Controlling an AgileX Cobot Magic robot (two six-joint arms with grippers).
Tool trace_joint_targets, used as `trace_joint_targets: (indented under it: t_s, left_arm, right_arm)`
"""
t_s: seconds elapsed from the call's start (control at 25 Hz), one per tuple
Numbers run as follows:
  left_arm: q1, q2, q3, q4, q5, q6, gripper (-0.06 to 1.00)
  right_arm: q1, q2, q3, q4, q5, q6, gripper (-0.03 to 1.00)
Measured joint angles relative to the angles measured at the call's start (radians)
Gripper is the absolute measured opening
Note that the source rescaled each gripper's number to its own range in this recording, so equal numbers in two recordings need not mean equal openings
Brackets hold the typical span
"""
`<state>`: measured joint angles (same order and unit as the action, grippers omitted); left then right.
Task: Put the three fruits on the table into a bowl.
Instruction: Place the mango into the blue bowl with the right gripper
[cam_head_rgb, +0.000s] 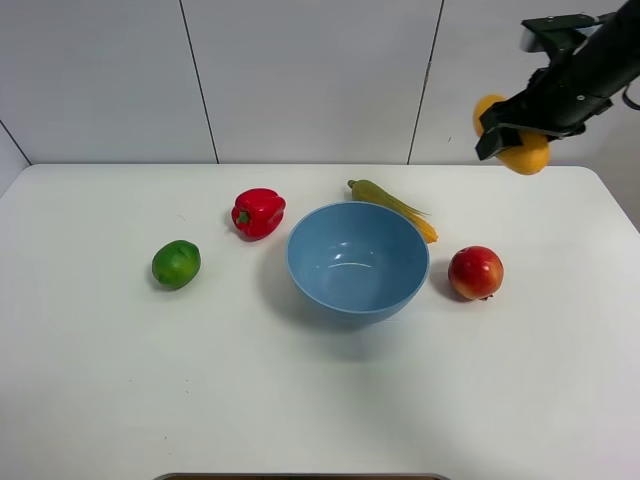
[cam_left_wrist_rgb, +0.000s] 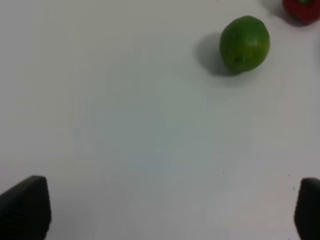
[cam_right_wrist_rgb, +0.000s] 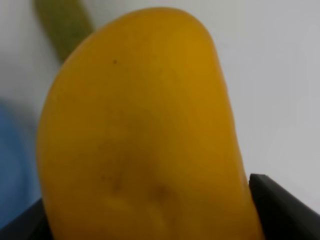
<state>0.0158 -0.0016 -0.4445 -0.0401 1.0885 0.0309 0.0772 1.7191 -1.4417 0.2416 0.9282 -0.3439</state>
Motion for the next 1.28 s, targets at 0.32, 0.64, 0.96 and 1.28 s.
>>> trace_joint_targets:
  t_s: [0.32,0.64,0.96,1.28]
  left_arm:
    - [0.000,0.000,0.000,0.000,0.000,0.000,1.00]
    - [0.000,0.000,0.000,0.000,0.000,0.000,1.00]
    - [0.000,0.000,0.000,0.000,0.000,0.000,1.00]
    - [0.000,0.000,0.000,0.000,0.000,0.000,1.00]
  right_arm:
    - [0.280,0.004,0.000,-0.007,0.005,0.024,0.01]
    - [0.411,0.123,0.000,-0.009,-0.045,0.032,0.01]
    - [0.440,0.237,0.000,-0.007,-0.078,0.047,0.01]
    - [0.440,0.263,0.000,0.003,-0.098,0.078,0.17]
